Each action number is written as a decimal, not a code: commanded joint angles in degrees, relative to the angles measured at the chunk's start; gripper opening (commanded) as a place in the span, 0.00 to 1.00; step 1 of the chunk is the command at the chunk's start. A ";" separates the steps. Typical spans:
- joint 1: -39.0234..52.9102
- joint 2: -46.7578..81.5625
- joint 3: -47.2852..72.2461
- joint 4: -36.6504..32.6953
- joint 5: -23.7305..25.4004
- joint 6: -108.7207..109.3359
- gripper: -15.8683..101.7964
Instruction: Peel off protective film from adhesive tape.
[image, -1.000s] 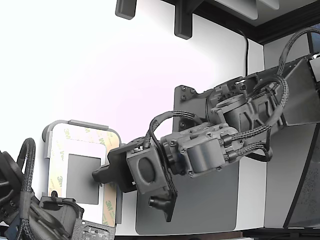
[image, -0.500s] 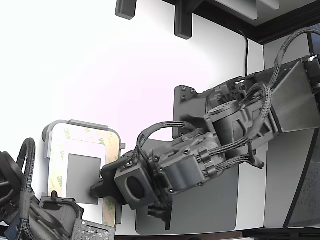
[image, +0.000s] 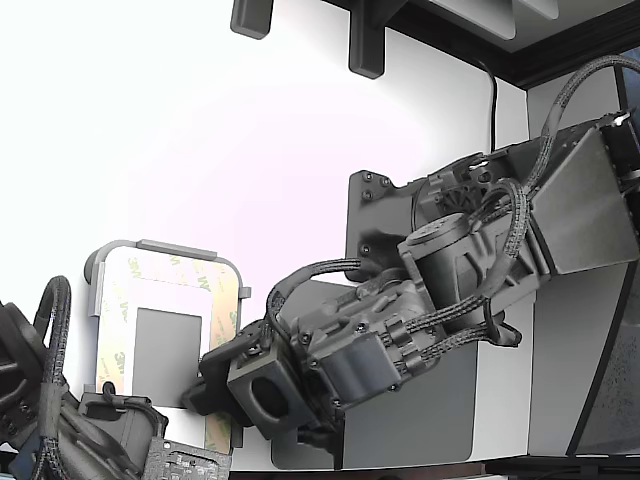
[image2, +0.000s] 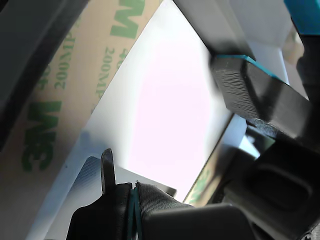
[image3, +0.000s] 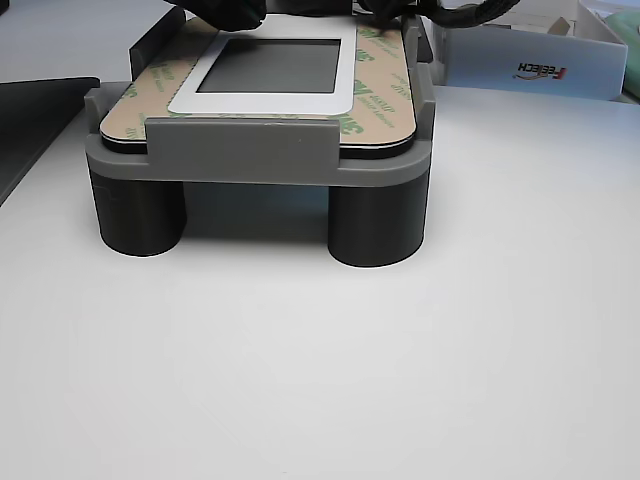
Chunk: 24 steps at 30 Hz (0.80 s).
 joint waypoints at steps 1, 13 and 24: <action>-0.44 1.41 -1.23 -0.44 -0.35 -0.35 0.04; -0.26 -1.67 -4.48 0.44 -1.32 -1.93 0.04; -0.09 -3.16 -6.86 3.16 -2.11 -2.90 0.04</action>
